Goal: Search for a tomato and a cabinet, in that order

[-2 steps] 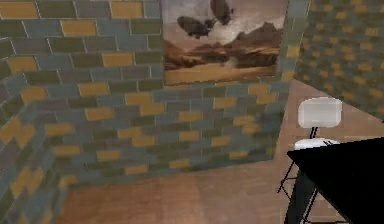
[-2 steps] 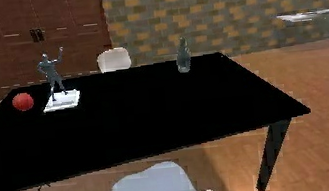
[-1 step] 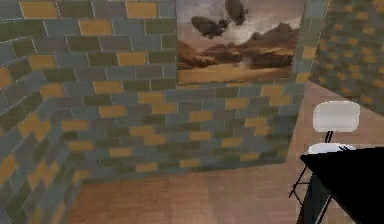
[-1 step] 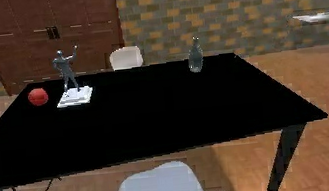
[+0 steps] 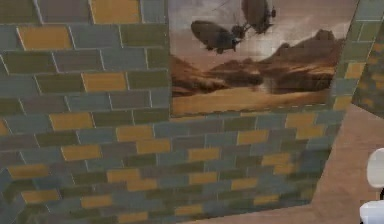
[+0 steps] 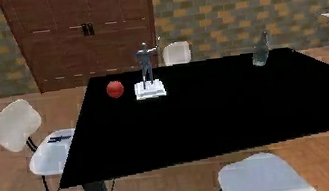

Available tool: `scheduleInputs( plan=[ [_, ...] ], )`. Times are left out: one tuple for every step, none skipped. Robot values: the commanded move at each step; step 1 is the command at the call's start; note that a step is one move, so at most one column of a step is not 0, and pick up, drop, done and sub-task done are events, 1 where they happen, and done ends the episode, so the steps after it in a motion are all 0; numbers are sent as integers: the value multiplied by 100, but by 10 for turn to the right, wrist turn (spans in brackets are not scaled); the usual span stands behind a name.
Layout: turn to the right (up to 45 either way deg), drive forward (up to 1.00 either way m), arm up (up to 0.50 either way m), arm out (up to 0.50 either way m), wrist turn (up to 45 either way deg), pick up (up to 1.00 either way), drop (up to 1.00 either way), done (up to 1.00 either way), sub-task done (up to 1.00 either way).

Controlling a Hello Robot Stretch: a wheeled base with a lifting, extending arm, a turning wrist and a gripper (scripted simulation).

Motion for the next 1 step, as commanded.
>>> scheduleInputs(
  plan=[
    [450,0,0,0,0,0,0,0,0]
  ],
)
